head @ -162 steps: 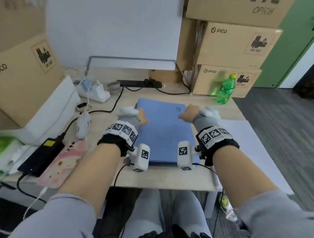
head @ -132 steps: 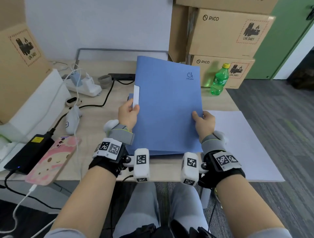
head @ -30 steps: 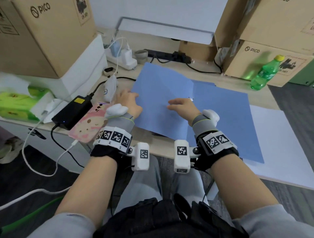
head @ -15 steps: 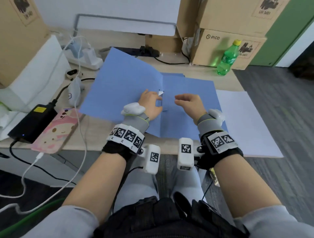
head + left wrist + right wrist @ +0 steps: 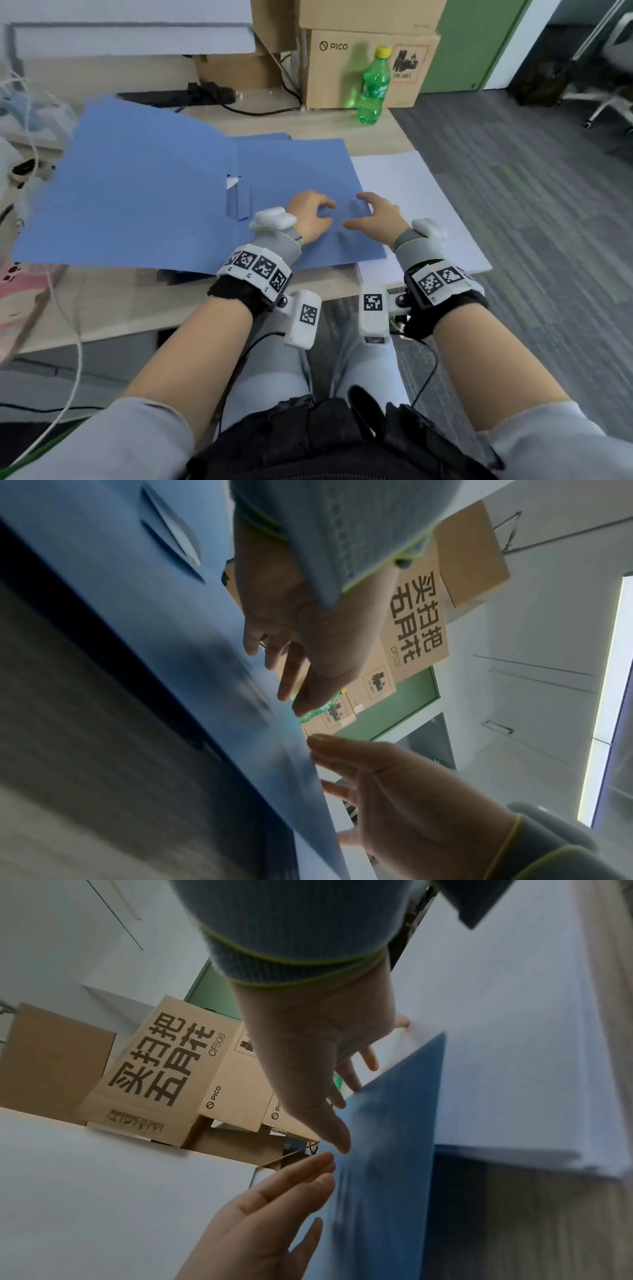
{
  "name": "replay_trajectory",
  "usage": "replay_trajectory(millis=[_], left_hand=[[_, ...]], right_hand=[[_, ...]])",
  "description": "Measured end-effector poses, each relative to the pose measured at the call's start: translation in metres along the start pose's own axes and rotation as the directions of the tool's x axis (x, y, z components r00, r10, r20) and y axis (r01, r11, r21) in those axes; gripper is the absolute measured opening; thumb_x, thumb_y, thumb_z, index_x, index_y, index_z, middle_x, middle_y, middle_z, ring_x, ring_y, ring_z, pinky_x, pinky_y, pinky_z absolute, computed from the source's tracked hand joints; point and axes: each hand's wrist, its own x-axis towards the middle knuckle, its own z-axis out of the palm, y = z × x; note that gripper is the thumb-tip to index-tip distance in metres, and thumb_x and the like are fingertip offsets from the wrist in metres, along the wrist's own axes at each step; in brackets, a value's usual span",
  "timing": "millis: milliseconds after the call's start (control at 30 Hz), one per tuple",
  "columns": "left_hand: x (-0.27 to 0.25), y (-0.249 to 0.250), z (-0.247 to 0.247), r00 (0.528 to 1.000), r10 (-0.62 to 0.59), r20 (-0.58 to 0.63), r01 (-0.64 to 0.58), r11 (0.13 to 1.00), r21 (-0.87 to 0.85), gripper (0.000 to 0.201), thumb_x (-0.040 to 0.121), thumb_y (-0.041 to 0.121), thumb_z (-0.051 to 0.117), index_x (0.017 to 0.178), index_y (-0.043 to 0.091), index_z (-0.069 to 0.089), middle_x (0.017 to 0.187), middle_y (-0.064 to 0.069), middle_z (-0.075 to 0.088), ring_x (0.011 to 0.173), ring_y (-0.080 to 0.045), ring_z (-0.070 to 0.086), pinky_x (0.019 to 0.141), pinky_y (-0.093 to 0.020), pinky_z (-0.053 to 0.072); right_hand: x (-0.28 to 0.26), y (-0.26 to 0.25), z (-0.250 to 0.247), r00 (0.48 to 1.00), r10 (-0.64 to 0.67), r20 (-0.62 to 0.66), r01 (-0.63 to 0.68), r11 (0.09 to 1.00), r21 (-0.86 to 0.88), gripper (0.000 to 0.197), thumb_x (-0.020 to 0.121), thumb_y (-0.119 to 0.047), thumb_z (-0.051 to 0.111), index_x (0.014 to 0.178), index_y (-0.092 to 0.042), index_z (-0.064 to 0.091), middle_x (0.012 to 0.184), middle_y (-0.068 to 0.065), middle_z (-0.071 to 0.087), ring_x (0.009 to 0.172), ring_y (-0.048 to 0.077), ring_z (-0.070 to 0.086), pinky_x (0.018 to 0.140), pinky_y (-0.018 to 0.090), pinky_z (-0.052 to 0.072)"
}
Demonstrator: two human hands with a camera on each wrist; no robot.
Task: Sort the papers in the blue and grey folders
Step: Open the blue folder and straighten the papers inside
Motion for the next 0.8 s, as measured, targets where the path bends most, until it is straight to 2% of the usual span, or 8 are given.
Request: replay_trajectory(millis=[100,167,233,300,400,533,700,800], left_hand=[[0.009,0.008,0.012,1.000,0.020,0.019,-0.020,1.000,0.007,0.033,0.084,0.007,0.058,0.117,0.008,0.063,0.124,-0.017,0.057,0.119,-0.029,0.052,0.102,-0.032,0.038],[0.015,0.013,0.021,0.999,0.034,0.043,-0.035,0.999,0.017,0.033,0.084,0.007,0.058,0.116,0.008,0.063,0.123,-0.017,0.059,0.121,-0.030,0.050,0.104,-0.033,0.035],[0.022,0.020,0.028,0.996,0.048,0.069,-0.050,0.998,0.027,0.032,0.084,0.008,0.058,0.116,0.008,0.063,0.124,-0.017,0.059,0.122,-0.030,0.049,0.106,-0.033,0.034],[0.029,0.030,0.038,0.993,0.070,0.093,-0.073,0.997,0.030,0.031,0.085,0.011,0.058,0.116,0.009,0.063,0.124,-0.017,0.059,0.122,-0.031,0.049,0.108,-0.035,0.033],[0.036,0.042,0.050,0.989,0.103,0.102,-0.109,0.992,0.056,0.030,0.084,0.017,0.061,0.113,0.011,0.065,0.121,-0.014,0.061,0.117,-0.029,0.053,0.103,-0.035,0.038],[0.041,0.043,0.057,0.993,0.108,0.047,-0.112,0.989,0.098,0.030,0.077,0.022,0.068,0.108,0.019,0.069,0.124,-0.004,0.061,0.117,-0.026,0.054,0.099,-0.037,0.042],[0.044,0.037,0.057,0.995,0.091,0.028,-0.092,0.995,0.031,0.032,0.075,0.028,0.073,0.107,0.025,0.069,0.124,-0.001,0.060,0.117,-0.023,0.054,0.097,-0.036,0.044],[0.044,0.034,0.057,0.996,0.083,0.020,-0.083,0.996,-0.032,0.033,0.074,0.027,0.075,0.106,0.023,0.069,0.123,0.000,0.060,0.117,-0.020,0.053,0.096,-0.029,0.042]], right_hand=[[-0.002,0.005,-0.009,1.000,-0.020,-0.007,0.020,1.000,-0.005,0.068,0.086,-0.024,0.064,0.146,-0.018,0.032,0.146,0.011,0.039,0.139,0.030,0.023,0.110,0.032,0.024],[-0.003,0.017,-0.021,0.994,0.026,-0.106,-0.028,1.000,-0.014,0.064,0.088,-0.024,0.061,0.145,-0.016,0.033,0.146,0.012,0.040,0.138,0.031,0.025,0.112,0.036,0.026],[-0.001,0.035,-0.035,0.961,0.117,-0.252,-0.139,0.988,-0.072,0.059,0.089,-0.027,0.057,0.143,-0.016,0.037,0.146,0.010,0.040,0.138,0.030,0.027,0.111,0.044,0.029],[0.000,0.060,-0.049,0.906,0.205,-0.370,-0.280,0.946,-0.160,0.052,0.090,-0.028,0.051,0.139,-0.013,0.039,0.147,0.008,0.037,0.138,0.030,0.026,0.110,0.048,0.028],[0.000,0.086,-0.055,0.860,0.299,-0.414,-0.390,0.908,-0.155,0.042,0.093,-0.025,0.045,0.131,-0.006,0.043,0.145,0.012,0.034,0.134,0.032,0.026,0.106,0.047,0.029],[-0.001,0.104,-0.047,0.846,0.316,-0.429,-0.406,0.903,-0.137,0.041,0.095,-0.030,0.042,0.130,-0.011,0.041,0.135,0.012,0.036,0.124,0.031,0.034,0.088,0.044,0.037],[-0.001,0.113,-0.042,0.821,0.293,-0.489,-0.382,0.920,-0.091,0.045,0.093,-0.031,0.046,0.133,-0.012,0.040,0.133,0.011,0.035,0.122,0.030,0.034,0.093,0.041,0.037],[0.000,0.114,-0.038,0.803,0.269,-0.531,-0.358,0.931,-0.069,0.043,0.092,-0.028,0.048,0.131,-0.012,0.042,0.133,0.011,0.036,0.121,0.030,0.035,0.093,0.039,0.036]])
